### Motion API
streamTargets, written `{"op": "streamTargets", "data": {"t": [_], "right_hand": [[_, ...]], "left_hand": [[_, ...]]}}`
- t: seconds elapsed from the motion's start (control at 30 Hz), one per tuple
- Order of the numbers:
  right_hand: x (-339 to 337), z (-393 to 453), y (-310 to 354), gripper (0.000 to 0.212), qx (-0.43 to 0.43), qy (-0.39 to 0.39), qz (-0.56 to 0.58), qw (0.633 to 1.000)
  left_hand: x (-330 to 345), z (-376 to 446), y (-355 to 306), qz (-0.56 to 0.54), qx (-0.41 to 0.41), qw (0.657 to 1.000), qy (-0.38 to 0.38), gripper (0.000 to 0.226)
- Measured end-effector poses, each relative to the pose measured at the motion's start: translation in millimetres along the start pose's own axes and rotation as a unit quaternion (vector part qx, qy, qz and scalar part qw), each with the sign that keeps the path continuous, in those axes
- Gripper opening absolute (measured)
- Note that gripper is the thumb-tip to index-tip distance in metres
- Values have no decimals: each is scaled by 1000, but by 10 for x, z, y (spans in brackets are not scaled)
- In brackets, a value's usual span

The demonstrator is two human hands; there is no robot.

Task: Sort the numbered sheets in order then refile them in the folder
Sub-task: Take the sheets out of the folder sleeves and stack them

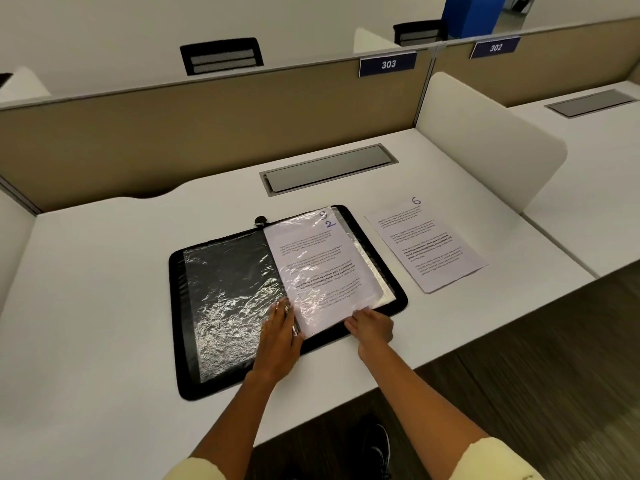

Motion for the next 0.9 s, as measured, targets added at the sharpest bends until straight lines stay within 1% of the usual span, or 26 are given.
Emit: {"op": "streamTargets", "data": {"t": [0.1,0.2,0.3,0.43,0.53,0.57,0.63,0.9], "right_hand": [[-157,-79,-112,15,-4,-28,-27,999],[-325,-166,-243,3,-25,-66,-70,995],[-445,-234,-417,7,-38,-93,-98,990],[-412,-284,-547,4,-19,-56,-61,996],[-321,-326,-520,15,-23,-26,-48,998],[-305,-338,-512,16,-22,-24,-44,998],[-309,-371,-512,10,-17,-27,-39,999],[-514,-539,-712,12,-11,-58,-31,998]], "left_hand": [[-2,-38,-4,11,2,1000,6,69],[-10,-44,-37,35,10,999,10,65],[2,-76,-57,57,9,998,21,66],[31,-143,-75,69,15,997,38,65],[12,-189,-87,68,22,996,43,65],[2,-209,-90,71,24,996,44,66],[-6,-246,-88,68,32,996,44,67],[43,-356,-53,48,45,997,27,67]]}}
Point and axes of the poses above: each hand's wrist, its own z-axis towards the middle knuckle, its own x-axis out of the palm, y = z × x, the point moved 5 cm from there along z, towards the middle knuckle, and after that the axes turned 15 degrees about -z, right-handed, at the moved point
